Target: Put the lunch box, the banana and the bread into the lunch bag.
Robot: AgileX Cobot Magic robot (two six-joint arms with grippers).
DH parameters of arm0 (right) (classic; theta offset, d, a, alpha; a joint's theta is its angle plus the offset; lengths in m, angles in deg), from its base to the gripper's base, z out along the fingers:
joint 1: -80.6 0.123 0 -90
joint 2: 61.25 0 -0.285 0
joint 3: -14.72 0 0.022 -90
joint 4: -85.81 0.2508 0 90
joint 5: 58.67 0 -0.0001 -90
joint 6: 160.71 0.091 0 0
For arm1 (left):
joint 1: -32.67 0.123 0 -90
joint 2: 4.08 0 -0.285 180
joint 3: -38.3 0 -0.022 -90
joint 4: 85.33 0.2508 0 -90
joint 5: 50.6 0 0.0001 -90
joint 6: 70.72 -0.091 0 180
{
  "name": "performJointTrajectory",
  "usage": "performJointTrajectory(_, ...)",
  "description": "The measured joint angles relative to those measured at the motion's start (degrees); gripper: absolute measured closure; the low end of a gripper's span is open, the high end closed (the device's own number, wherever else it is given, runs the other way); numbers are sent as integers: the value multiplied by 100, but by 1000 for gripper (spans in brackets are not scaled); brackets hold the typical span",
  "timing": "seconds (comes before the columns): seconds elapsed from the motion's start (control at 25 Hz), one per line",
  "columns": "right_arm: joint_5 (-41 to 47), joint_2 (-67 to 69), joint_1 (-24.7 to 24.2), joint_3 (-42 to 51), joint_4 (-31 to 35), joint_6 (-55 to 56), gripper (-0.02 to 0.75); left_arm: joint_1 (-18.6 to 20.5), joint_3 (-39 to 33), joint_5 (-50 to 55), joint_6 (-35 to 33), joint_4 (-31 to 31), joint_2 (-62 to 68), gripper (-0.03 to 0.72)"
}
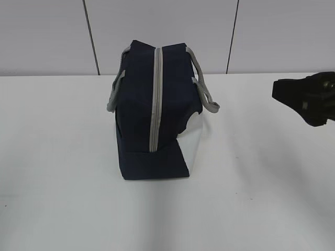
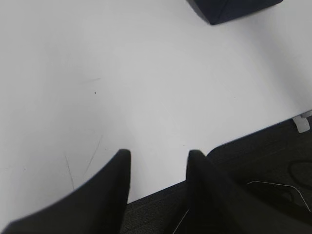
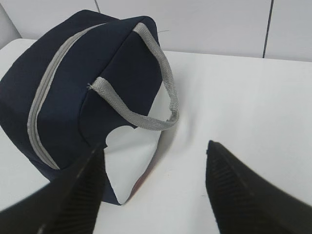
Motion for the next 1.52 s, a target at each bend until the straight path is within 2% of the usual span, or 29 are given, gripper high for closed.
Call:
performJointTrajectory(0.28, 189, 44, 0, 0, 4, 48, 260, 0, 0, -6, 0, 0, 0, 416)
performJointTrajectory(0.32, 214, 87, 0, 0, 76, -73, 260, 0, 0, -11, 0, 0, 0, 420)
performJointTrajectory(0.4, 211, 172, 0, 0, 692, -788, 260, 0, 0, -10, 0, 0, 0, 428)
performJointTrajectory(0.48, 200, 229, 0, 0, 1623, -1794, 260, 0, 0, -10, 0, 5, 0, 435)
performJointTrajectory(0.64, 473, 243, 6, 0, 4211, -4522, 260, 0, 0, -10, 0, 5, 0, 440)
performJointTrajectory(0.76, 1299, 243, 101, 0, 6239, -6666, 260, 0, 0, -10, 0, 5, 0, 440)
performJointTrajectory(0.88, 2392, 162, 401, -142, 8091, -9037, 260, 0, 0, -10, 0, 5, 0, 447)
performJointTrajectory(0.96, 2905, 49, 562, -308, 9592, -10634, 260, 0, 0, -10, 0, 5, 0, 448)
performJointTrajectory(1.04, 3292, -101, 624, -470, 10542, -11521, 260, 0, 0, -10, 0, 5, 0, 449)
performJointTrajectory(1.16, 3511, -266, 624, -602, 11047, -11852, 260, 0, 0, -10, 0, 5, 0, 452)
performJointTrajectory(1.28, 3601, -288, 624, -654, 11129, -11863, 260, 0, 0, -10, 0, 5, 0, 453)
performJointTrajectory(1.52, 4392, -439, 599, -661, 11150, -11799, 260, 0, 0, -10, 0, 5, 0, 453)
